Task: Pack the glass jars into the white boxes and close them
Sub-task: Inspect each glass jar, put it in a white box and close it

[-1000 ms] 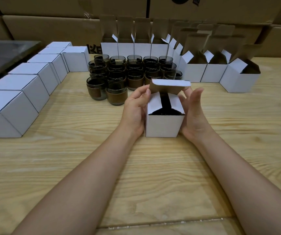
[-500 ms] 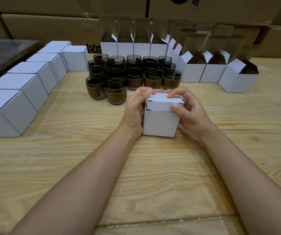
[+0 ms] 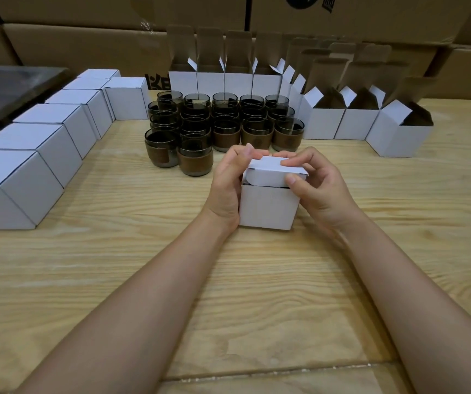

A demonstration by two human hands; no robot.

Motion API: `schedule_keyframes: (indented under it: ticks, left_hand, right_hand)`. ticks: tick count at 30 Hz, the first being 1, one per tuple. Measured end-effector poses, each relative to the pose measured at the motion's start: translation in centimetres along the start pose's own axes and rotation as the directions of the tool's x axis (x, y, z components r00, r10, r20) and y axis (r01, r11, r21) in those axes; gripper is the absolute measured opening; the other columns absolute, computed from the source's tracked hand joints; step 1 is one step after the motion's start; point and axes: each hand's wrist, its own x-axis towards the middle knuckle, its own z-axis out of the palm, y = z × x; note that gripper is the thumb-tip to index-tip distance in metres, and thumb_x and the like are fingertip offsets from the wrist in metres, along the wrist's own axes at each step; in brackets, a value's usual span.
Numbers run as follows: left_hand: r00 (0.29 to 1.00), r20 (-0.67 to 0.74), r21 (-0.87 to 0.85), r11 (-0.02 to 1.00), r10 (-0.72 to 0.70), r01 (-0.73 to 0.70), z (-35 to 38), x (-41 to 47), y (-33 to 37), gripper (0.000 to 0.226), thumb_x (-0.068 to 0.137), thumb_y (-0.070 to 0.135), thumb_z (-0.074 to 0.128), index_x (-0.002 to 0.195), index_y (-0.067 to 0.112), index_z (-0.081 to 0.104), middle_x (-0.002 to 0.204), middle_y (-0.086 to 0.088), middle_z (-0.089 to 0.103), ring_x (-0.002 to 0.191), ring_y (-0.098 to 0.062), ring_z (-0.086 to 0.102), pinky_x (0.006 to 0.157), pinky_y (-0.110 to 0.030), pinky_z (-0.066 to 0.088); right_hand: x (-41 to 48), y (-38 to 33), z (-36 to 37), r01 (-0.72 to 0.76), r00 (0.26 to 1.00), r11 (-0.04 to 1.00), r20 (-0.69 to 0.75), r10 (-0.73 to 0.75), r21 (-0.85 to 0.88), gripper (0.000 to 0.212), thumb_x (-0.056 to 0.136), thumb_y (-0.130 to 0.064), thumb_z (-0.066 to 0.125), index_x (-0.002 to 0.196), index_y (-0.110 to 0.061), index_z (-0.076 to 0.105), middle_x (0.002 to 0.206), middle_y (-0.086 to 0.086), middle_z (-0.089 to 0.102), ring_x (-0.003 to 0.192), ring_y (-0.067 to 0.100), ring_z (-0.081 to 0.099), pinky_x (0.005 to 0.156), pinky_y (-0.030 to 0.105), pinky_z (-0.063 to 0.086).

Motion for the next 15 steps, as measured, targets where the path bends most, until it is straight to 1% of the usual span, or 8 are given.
schedule_keyframes:
  ticks: [2,3,5,7,9,11,13,15]
  left_hand:
    - [0.996,0.086,0.045,0.999,-0.002,-0.002,-0.3,-0.2,0.2,0.051,0.061,0.04,0.077,0.095,0.009,0.056,0.096,-0.003,0.066,0.085,-0.02,0.062,0.069,-0.034,0.054]
    - [0.991,0.13,0.074,0.997,-0.007,-0.003,-0.4,-0.3,0.3,0.051,0.061,0.034,0.076,0.099,0.009,0.054,0.102,-0.005,0.064,0.089,-0.021,0.062,0.071,-0.035,0.054]
    - [0.988,0.154,0.121,0.993,-0.005,-0.014,-0.6,-0.4,0.5,0.031,0.069,0.017,0.069,0.095,0.01,0.054,0.116,-0.009,0.058,0.098,-0.023,0.059,0.076,-0.034,0.053]
    - [0.991,0.135,0.123,0.992,0.0,-0.016,-0.6,-0.4,0.6,0.017,0.072,0.011,0.062,0.088,0.011,0.055,0.122,-0.012,0.054,0.101,-0.023,0.059,0.079,-0.033,0.052]
    - [0.99,0.143,0.109,0.994,-0.01,-0.006,-0.7,-0.4,0.6,0.014,0.072,0.009,0.06,0.085,0.011,0.055,0.12,-0.011,0.056,0.101,-0.021,0.061,0.081,-0.033,0.052]
    - [0.984,0.177,0.106,0.994,-0.037,0.019,-1.0,-0.3,0.6,0.015,0.07,0.007,0.062,0.082,0.011,0.055,0.119,-0.01,0.058,0.105,-0.021,0.061,0.086,-0.034,0.051]
    - [0.972,0.222,0.107,0.993,-0.08,0.057,-1.3,-0.2,0.8,0.021,0.062,0.008,0.072,0.076,0.016,0.058,0.12,-0.008,0.059,0.108,-0.021,0.061,0.087,-0.033,0.05]
    - [0.958,0.262,0.143,0.986,-0.121,0.085,-1.6,-0.2,1.2,0.037,0.048,0.023,0.083,0.074,0.017,0.057,0.119,-0.003,0.06,0.112,-0.02,0.06,0.086,-0.031,0.05]
  right_hand:
    - [0.1,0.0,0.0,0.007,1.0,0.999,0.006,-0.007,0.04,0.022,0.077,-0.01,0.063,0.074,-0.032,0.065,0.109,-0.005,0.065,0.098,0.01,0.062,0.079,0.028,0.05]
    - [0.2,0.0,0.0,0.01,1.0,0.998,0.009,-0.01,0.055,0.022,0.078,-0.01,0.062,0.074,-0.032,0.066,0.108,-0.005,0.066,0.098,0.011,0.062,0.079,0.028,0.05]
    - [0.2,0.1,-0.2,0.014,1.0,0.997,0.015,-0.015,0.07,0.021,0.079,-0.01,0.062,0.076,-0.031,0.066,0.11,-0.003,0.064,0.1,0.013,0.062,0.08,0.03,0.051]
    - [0.2,0.2,-0.3,0.011,1.0,0.997,0.027,-0.013,0.076,0.021,0.079,-0.01,0.062,0.076,-0.03,0.066,0.113,0.0,0.063,0.102,0.014,0.062,0.081,0.031,0.051]
    - [0.2,0.1,-0.4,0.005,0.999,0.996,0.051,-0.009,0.084,0.02,0.079,-0.011,0.064,0.076,-0.03,0.066,0.114,0.001,0.061,0.103,0.015,0.061,0.081,0.032,0.051]
    - [0.2,0.0,-0.6,0.001,0.996,0.997,0.091,-0.008,0.079,0.017,0.076,-0.015,0.068,0.076,-0.032,0.065,0.114,-0.004,0.063,0.105,0.014,0.061,0.083,0.033,0.051]
    - [0.0,0.0,-0.8,0.012,0.99,0.999,0.141,-0.016,0.031,0.016,0.073,-0.019,0.071,0.078,-0.033,0.065,0.114,-0.01,0.064,0.107,0.011,0.06,0.086,0.032,0.051]
    - [-0.1,0.1,-1.1,0.002,0.987,1.0,0.162,0.002,-0.025,0.016,0.072,-0.02,0.072,0.083,-0.026,0.063,0.115,-0.013,0.063,0.106,0.007,0.06,0.085,0.028,0.051]
